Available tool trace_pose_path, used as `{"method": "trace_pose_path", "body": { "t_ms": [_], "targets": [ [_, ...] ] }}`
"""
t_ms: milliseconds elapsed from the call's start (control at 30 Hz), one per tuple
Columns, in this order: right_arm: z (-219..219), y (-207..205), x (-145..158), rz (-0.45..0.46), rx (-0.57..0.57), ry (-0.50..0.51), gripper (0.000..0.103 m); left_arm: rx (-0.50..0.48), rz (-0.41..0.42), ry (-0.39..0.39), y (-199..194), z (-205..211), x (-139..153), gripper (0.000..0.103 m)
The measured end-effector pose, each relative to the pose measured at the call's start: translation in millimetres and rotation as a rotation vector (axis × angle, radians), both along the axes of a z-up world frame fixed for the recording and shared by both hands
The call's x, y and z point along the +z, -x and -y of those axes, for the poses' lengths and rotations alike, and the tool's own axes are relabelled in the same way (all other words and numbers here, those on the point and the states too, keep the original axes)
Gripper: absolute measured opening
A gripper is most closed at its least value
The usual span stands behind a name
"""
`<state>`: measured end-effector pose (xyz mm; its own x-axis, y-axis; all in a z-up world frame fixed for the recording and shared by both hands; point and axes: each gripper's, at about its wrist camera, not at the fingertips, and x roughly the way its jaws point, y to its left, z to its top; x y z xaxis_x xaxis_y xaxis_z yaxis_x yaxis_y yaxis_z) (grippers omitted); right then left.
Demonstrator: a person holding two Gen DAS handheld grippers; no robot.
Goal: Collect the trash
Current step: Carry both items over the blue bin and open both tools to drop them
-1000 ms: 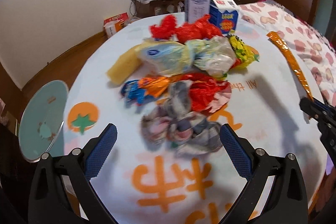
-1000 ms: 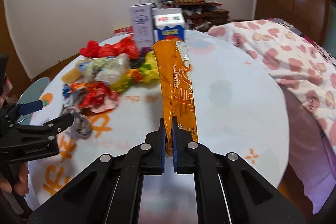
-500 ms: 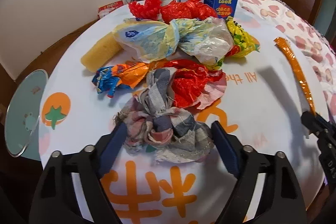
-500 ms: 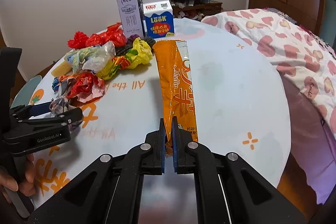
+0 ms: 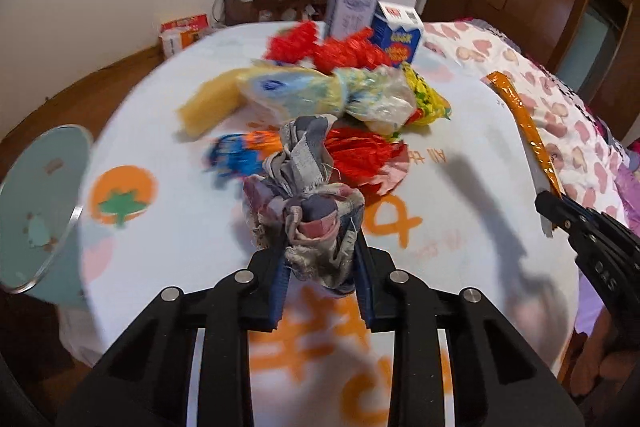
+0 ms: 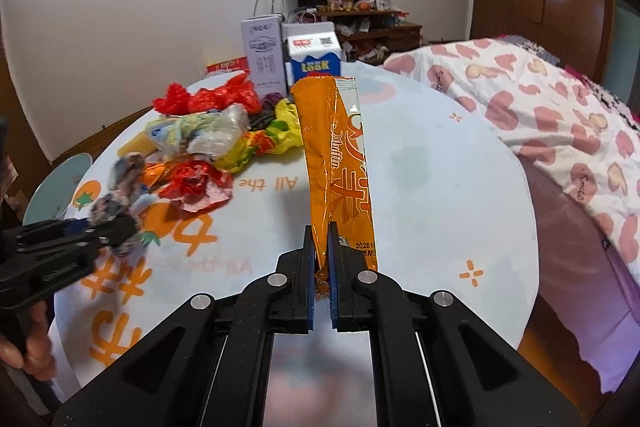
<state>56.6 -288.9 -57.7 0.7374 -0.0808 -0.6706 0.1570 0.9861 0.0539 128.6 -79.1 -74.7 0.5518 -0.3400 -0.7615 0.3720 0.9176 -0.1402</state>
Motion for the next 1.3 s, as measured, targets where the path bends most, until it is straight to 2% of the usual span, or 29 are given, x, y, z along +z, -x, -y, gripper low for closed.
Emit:
{"method": "trace_pose_path", "body": {
  "t_ms": [100,200,433,733,1067,1300],
  "targets": [
    [-15.0,0.8,0.8,0.002,0.029,0.003,0.007,0.035,0.030,-0.019,9.3,-18.4,8.8,0.029],
    [-34.9,-2.1,-1.3,-0.009,0.079,0.021,0.007,0.093,0.043,-0.073,11.7,-35.4,11.2,0.029],
    [-73.3,-11.8,0.7,-0.020,0.172,0.035,0.007,0.162,0.072,-0.104,13.1,-66.3,16.9,0.029],
    [-105.6,-24.5,8.0,-0.014,0.233,0.022,0.007,0.254,0.093,-0.083,13.2,-113.4,28.4,0.029],
    [-157.7,-44.7,18.5,0.006,0.334,0.014,0.007,0.374,0.114,-0.103,4.6,-167.4,34.5,0.029],
    [-205.2,-57.9,26.9,0.017,0.427,0.003,0.007,0.456,0.094,-0.128,-5.1,-205.9,33.1,0.029]
  ]
}}
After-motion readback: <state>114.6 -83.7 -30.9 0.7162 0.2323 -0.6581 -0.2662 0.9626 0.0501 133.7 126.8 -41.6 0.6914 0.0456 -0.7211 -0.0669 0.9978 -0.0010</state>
